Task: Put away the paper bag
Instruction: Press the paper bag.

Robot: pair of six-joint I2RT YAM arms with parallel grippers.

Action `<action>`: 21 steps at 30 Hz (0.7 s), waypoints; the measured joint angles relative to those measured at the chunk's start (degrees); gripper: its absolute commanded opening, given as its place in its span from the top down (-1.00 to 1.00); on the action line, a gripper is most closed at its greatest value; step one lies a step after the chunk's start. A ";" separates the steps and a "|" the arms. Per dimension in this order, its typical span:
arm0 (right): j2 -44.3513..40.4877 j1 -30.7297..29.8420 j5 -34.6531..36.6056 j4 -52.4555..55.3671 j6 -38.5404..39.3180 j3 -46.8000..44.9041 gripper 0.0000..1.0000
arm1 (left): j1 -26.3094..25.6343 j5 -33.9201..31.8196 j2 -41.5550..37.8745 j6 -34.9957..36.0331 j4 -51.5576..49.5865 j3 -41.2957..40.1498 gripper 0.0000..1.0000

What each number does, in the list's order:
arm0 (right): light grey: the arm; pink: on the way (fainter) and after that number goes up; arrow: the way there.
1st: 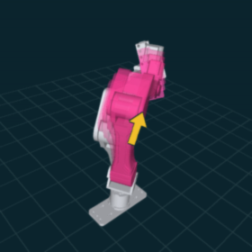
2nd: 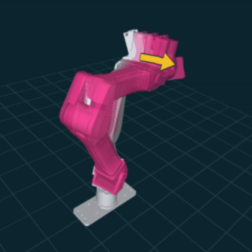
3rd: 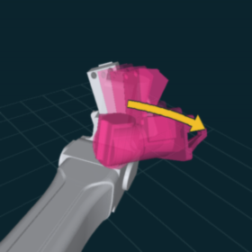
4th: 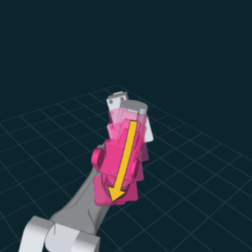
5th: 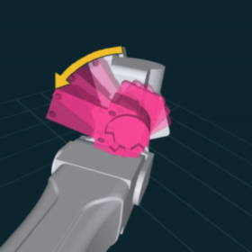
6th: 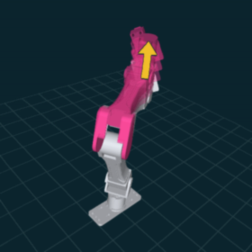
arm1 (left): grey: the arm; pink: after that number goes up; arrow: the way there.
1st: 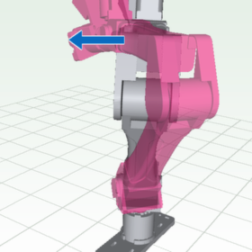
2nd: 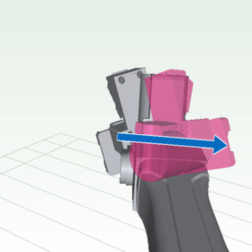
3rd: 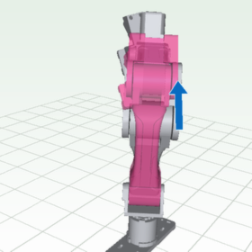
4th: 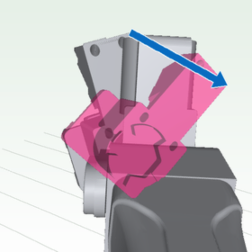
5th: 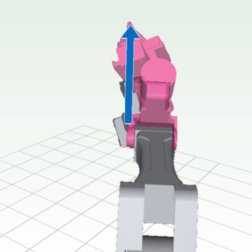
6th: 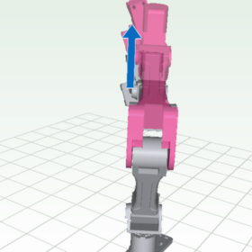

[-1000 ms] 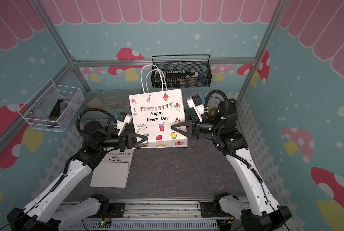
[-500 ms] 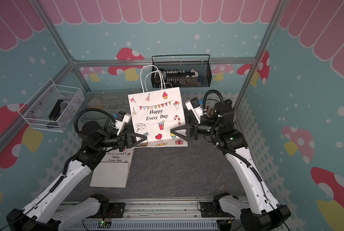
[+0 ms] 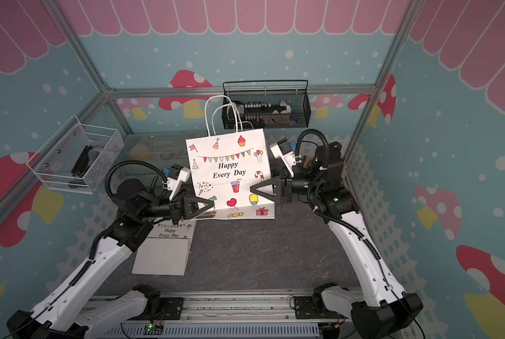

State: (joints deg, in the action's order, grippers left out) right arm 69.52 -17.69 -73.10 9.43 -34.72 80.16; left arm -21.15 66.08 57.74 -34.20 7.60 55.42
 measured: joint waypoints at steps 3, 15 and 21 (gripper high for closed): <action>1.07 -0.04 0.22 1.64 0.81 1.36 0.19 | 0.00 -0.02 0.00 0.31 -0.50 0.02 1.00; 0.46 -0.26 4.20 9.90 6.16 3.61 1.00 | -0.09 -0.35 0.04 1.18 -1.73 0.02 0.66; -0.39 -0.37 4.74 11.04 6.49 3.61 1.00 | -0.09 -1.22 -0.17 0.50 -0.55 0.00 -0.10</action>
State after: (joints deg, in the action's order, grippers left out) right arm 69.12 -18.06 -68.36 20.47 -28.23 83.77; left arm -21.23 64.86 57.56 -33.69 7.05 55.42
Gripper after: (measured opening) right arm 0.048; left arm 0.473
